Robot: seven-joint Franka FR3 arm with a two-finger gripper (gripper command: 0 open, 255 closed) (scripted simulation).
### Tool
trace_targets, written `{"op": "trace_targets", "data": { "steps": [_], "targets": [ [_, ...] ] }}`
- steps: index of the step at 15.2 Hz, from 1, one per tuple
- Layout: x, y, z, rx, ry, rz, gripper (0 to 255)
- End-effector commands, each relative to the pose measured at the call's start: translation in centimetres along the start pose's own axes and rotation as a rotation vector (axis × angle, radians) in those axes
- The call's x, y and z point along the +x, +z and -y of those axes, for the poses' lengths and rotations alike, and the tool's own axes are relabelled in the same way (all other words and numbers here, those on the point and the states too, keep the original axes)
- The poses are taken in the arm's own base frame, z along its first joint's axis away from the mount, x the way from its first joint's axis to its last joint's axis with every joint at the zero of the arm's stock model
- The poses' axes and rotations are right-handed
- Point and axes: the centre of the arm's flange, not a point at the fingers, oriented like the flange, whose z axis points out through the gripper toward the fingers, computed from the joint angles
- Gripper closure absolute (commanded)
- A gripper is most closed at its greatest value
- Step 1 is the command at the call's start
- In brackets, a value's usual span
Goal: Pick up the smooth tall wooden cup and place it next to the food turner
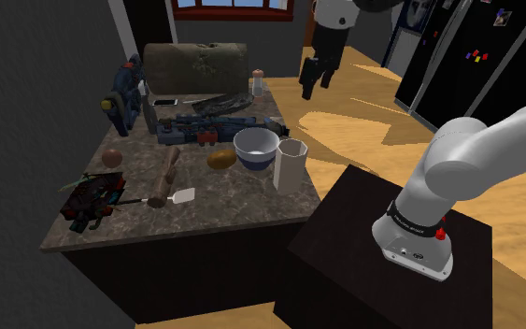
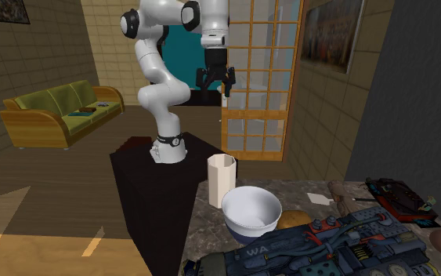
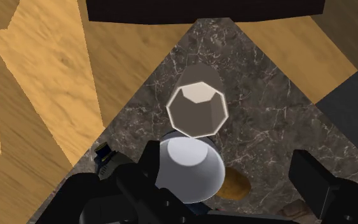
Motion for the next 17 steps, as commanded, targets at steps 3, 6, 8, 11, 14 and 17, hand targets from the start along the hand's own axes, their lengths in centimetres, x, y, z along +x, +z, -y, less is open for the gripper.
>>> {"op": "trace_targets", "data": {
  "steps": [3,6,8,11,14,17],
  "targets": [
    [0.9,5.2,0.8,0.005,-0.002,-0.004,0],
    [1.5,9.1,1.4,0.008,-0.004,-0.005,0],
    [1.9,11.6,1.8,0.010,-0.005,-0.006,0],
    [2.5,15.5,2.4,0.013,-0.006,-0.007,0],
    [3.1,19.4,3.0,0.016,-0.008,-0.007,0],
    [3.5,22.2,3.4,0.018,-0.008,-0.008,0]
  ]
}}
